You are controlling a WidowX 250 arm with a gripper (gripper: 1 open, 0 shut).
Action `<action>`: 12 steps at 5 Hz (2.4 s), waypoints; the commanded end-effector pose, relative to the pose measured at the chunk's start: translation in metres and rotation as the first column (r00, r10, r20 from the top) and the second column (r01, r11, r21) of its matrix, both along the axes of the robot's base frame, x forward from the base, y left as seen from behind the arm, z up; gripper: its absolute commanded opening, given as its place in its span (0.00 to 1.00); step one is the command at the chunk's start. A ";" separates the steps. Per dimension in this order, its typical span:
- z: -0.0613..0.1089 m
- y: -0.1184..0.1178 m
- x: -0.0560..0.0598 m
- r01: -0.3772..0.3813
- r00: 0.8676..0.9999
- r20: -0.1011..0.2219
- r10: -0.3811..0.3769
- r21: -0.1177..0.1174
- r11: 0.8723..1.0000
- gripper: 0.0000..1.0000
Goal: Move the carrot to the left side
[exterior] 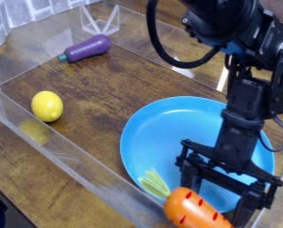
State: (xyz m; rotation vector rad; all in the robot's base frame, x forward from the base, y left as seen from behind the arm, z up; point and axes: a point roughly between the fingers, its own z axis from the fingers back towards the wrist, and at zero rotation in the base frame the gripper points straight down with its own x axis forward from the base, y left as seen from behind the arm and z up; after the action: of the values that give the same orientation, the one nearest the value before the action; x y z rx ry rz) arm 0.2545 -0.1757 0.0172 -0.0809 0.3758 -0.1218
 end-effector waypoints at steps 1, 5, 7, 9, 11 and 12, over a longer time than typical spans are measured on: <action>0.004 -0.008 -0.003 -0.031 0.999 0.012 0.032 -0.006 0.999 1.00; 0.006 0.015 0.017 -0.070 0.998 0.000 0.070 0.011 0.998 1.00; 0.008 0.006 0.036 -0.070 0.998 -0.010 0.070 0.019 0.997 1.00; 0.010 0.010 0.042 -0.100 0.995 -0.023 0.101 0.026 0.995 1.00; 0.009 0.013 0.035 -0.163 0.986 -0.040 0.164 0.035 0.986 1.00; 0.010 0.014 0.031 -0.194 0.979 -0.049 0.196 0.041 0.980 1.00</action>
State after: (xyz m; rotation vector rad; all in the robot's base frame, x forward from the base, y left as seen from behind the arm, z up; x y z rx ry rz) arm 0.2773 -0.1677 0.0170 -0.0646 0.4678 0.0589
